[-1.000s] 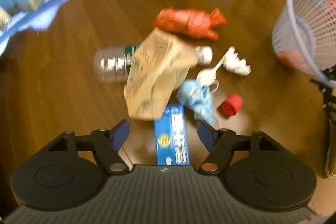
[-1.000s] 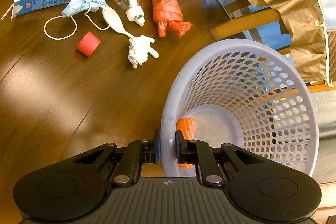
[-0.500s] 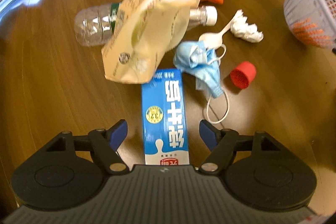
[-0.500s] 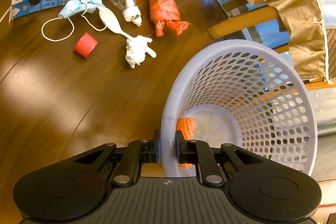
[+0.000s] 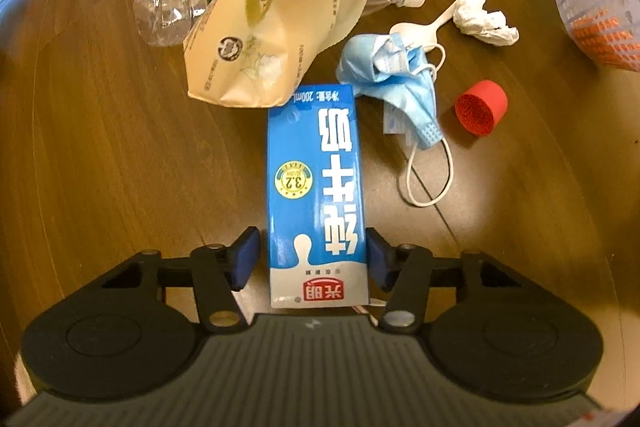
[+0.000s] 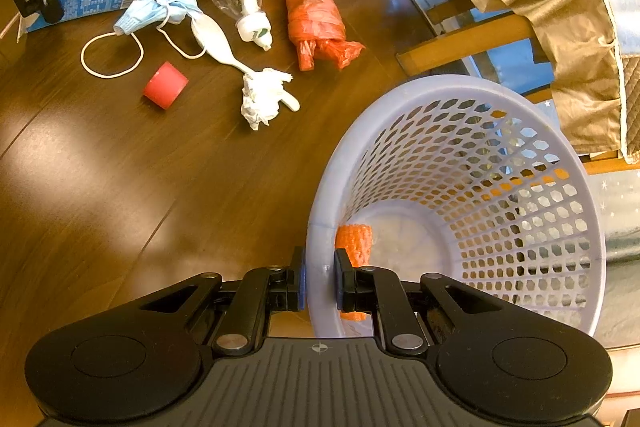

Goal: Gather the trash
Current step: 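Grasp the blue milk carton with the left gripper, then carry the milk carton over the basket and release it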

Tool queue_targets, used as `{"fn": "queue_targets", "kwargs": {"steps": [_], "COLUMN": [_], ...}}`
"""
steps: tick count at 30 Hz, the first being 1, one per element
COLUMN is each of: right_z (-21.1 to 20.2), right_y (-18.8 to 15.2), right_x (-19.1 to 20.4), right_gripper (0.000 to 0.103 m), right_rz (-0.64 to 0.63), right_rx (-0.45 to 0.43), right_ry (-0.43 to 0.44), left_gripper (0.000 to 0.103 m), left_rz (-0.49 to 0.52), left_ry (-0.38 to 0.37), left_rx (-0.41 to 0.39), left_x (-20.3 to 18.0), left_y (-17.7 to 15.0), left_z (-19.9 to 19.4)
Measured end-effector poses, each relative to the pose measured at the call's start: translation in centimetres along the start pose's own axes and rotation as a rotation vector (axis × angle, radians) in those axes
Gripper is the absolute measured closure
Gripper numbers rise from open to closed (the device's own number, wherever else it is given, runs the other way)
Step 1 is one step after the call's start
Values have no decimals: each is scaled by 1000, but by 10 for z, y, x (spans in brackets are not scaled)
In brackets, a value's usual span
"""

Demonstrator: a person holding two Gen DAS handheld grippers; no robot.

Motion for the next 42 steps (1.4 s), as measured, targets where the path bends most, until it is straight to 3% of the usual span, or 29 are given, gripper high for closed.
{"fn": "queue_targets", "kwargs": {"steps": [1,14,24,33,37,42], "right_z": [0,0,0,-5,-6,-6], "right_y": [0,1,-1,0,-1,-2], "right_x": [0,0,3,7,9,6], "right_gripper": [93,93,93,93,93,93], "right_rz": [-1,3,-29,-55,-60,-50], "right_rx": [0,0,-2,-13,-19,-22], "right_ry": [1,5,9,26,31,32], "left_gripper": [61,61,61,61,61,61], "left_rz": [3,21,100,294,417,472], "left_ry": [-2,-38,-109,-235,-312,-377], "left_rx": [5,68,6,-134,-175,-205], "left_x": [2,0,-26,-84,-126,-169], "left_y": [1,17,70,136,162,186], "left_z": [1,-20,-76,-121,-127,-126]}}
Point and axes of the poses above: each gripper's, at about its wrist camera, not at the fingertips, and z roughly the way its jaws point, x to its left, y to its top, the point moved 6 cm from there along z, roughly the way its jaws point, and after that the axes turned 14 degrees about -x, right-handed, at the moved point
